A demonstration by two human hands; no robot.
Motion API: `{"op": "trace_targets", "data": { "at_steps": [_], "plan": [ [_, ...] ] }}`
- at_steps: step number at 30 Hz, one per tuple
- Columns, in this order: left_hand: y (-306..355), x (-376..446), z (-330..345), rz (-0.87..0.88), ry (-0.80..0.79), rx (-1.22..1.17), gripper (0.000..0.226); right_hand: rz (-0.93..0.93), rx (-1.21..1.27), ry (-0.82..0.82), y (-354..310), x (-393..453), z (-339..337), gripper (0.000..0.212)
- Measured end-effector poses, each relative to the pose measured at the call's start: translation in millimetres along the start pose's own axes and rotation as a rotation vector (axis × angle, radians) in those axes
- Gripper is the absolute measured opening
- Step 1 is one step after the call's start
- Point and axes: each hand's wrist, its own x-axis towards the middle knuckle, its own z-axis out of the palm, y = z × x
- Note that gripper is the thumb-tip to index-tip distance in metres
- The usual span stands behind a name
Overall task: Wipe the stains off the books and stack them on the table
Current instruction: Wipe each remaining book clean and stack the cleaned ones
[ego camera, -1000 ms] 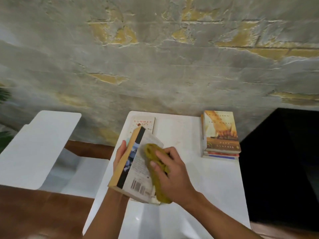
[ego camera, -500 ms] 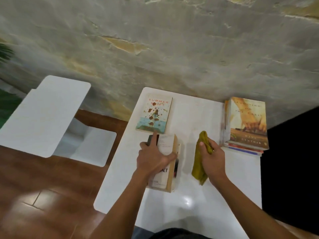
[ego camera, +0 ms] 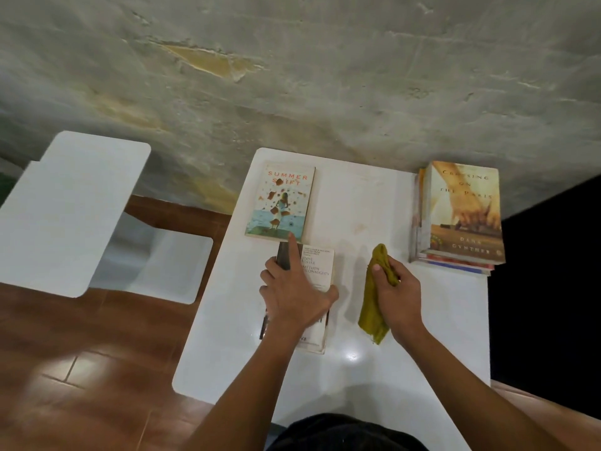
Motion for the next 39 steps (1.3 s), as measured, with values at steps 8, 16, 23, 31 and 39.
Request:
{"op": "trace_targets", "data": {
  "at_steps": [8, 16, 23, 31, 39],
  "plan": [
    [4.0, -8.1, 5.1, -0.022, 0.023, 0.009, 0.121, -0.002, -0.013, -0.013, 9.5, 0.3, -2.6, 0.045],
    [12.0, -13.4, 4.2, -0.063, -0.004, 0.097, 0.124, -0.004, -0.01, -0.035, 18.9, -1.2, 0.0, 0.045],
    [22.0, -15.6, 4.9, -0.141, -0.032, 0.176, 0.128, -0.007, -0.032, -0.042, 20.5, -1.1, -2.0, 0.043],
    [19.8, -13.2, 0.9, -0.13, -0.073, 0.132, 0.133, -0.124, -0.23, -0.075, 24.5, 12.8, 2.0, 0.044],
    [-4.3, 22.8, -18.7, -0.182, 0.046, -0.144, 0.078, -0.586, -0.708, -0.271, 20.6, 54.9, 25.8, 0.039]
  ]
}}
